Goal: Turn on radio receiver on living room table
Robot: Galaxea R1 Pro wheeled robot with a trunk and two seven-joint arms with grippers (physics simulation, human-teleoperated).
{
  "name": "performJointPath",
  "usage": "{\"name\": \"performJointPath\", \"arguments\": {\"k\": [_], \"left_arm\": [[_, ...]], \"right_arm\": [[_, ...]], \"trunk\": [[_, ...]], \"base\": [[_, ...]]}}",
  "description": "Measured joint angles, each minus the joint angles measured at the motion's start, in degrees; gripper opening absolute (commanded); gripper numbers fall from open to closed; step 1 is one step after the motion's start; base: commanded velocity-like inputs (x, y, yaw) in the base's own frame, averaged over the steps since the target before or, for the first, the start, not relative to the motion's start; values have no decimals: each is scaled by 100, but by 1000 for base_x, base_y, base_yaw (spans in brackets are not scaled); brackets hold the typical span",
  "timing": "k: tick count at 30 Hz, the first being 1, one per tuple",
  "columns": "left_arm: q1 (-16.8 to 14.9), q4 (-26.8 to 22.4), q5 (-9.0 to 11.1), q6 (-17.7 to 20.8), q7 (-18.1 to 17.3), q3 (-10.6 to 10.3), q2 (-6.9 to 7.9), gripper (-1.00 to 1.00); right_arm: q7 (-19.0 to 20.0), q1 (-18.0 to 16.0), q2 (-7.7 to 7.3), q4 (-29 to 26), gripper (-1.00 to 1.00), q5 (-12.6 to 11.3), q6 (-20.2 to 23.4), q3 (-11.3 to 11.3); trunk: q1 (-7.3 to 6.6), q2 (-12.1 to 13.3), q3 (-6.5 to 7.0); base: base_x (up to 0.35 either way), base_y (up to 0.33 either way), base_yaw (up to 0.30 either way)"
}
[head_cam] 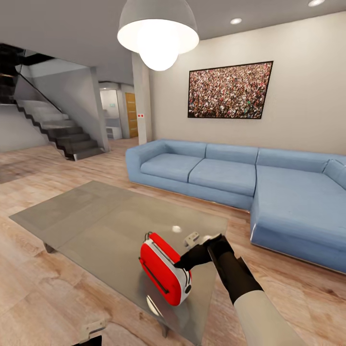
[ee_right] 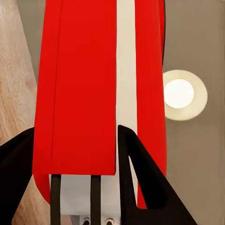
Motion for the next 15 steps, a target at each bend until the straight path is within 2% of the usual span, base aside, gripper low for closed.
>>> {"name": "performJointPath", "arguments": {"k": [8,9,10,15], "left_arm": [[0,-2,-4,0,0,-1,0,-100],[0,-2,-2,0,0,-1,0,-100],[-2,1,-1,0,0,-2,0,-100],[-2,1,0,0,0,-2,-1,-100]], "right_arm": [[1,0,-1,-33,-100,-12,6,0],[1,0,-1,-33,100,-11,6,0],[-10,3,-2,171,100,13,-75,-3],[-17,2,-1,276,100,27,-82,9]], "trunk": [[23,-41,-19],[23,-41,-19],[24,-40,-20],[24,-40,-20]], "base": [[0,0,0],[0,0,0],[0,0,0],[0,0,0]]}}
